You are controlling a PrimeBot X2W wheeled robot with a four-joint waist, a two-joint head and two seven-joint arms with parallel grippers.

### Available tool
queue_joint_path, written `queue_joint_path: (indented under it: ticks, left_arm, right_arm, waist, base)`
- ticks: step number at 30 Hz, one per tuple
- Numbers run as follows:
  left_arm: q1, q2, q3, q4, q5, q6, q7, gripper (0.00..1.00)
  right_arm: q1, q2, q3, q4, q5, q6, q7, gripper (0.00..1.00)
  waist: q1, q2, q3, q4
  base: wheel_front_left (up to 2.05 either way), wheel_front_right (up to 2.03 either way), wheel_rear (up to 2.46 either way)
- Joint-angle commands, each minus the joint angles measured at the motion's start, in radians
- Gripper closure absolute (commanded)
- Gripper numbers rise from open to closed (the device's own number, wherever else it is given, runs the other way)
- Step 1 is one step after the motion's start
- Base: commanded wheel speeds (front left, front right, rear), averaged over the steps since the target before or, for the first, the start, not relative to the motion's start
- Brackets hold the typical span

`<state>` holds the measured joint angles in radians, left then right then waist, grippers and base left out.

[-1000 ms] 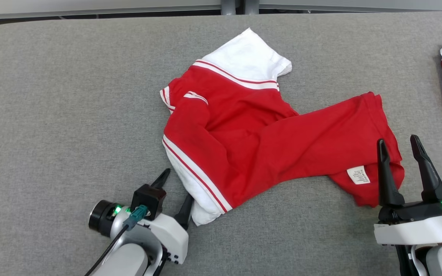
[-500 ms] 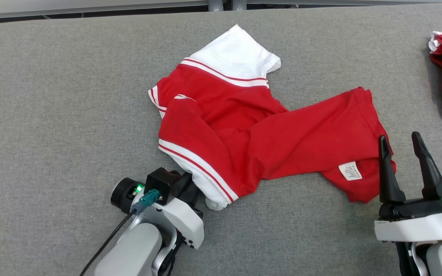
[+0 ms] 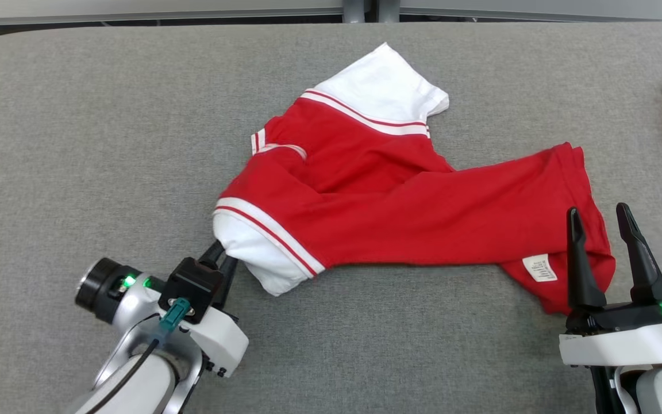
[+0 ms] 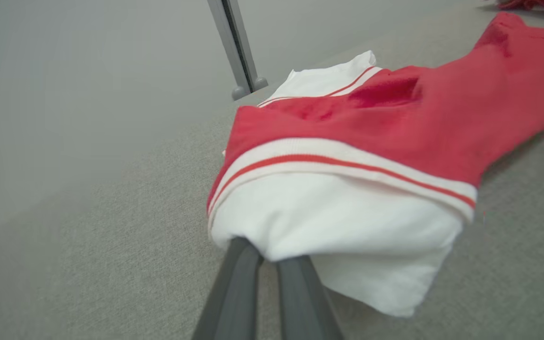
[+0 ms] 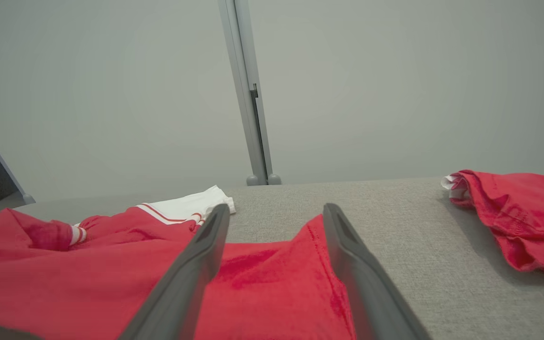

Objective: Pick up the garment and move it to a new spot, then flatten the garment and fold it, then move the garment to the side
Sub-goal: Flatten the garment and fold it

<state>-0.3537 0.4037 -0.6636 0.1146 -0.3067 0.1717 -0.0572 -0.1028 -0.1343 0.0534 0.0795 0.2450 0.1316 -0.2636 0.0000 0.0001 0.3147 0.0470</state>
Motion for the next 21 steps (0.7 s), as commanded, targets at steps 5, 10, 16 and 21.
queue_joint_path:
  ticks: [5,10,16,21]
  left_arm:
    - [0.056,0.118,0.026,-0.257,0.085,0.119,0.179,1.00]
    - [0.100,0.150,0.049,-0.339,0.051,0.143,0.238,1.00]
    - [0.136,0.138,0.073,-0.316,0.003,0.156,0.206,1.00]
    - [0.139,0.131,0.082,-0.284,-0.012,0.157,0.174,1.00]
  right_arm:
    - [-0.009,0.001,0.007,0.004,0.000,-0.002,0.000,0.00]
    - [-0.008,0.000,0.005,0.012,0.003,-0.002,0.000,0.00]
    - [0.004,-0.009,-0.004,0.075,0.012,-0.002,0.000,0.00]
    - [-0.003,-0.023,0.007,0.115,0.028,-0.002,0.000,0.00]
  waist:
    - [0.0000,-0.0001,-0.002,0.005]
    - [0.0000,-0.0001,-0.001,-0.004]
    - [0.0000,-0.0001,0.004,-0.019]
    - [0.0000,-0.0001,0.007,-0.018]
  base:
    - [0.00,0.00,0.00]
    - [0.00,0.00,0.00]
    - [0.00,0.00,0.00]
    - [0.00,0.00,0.00]
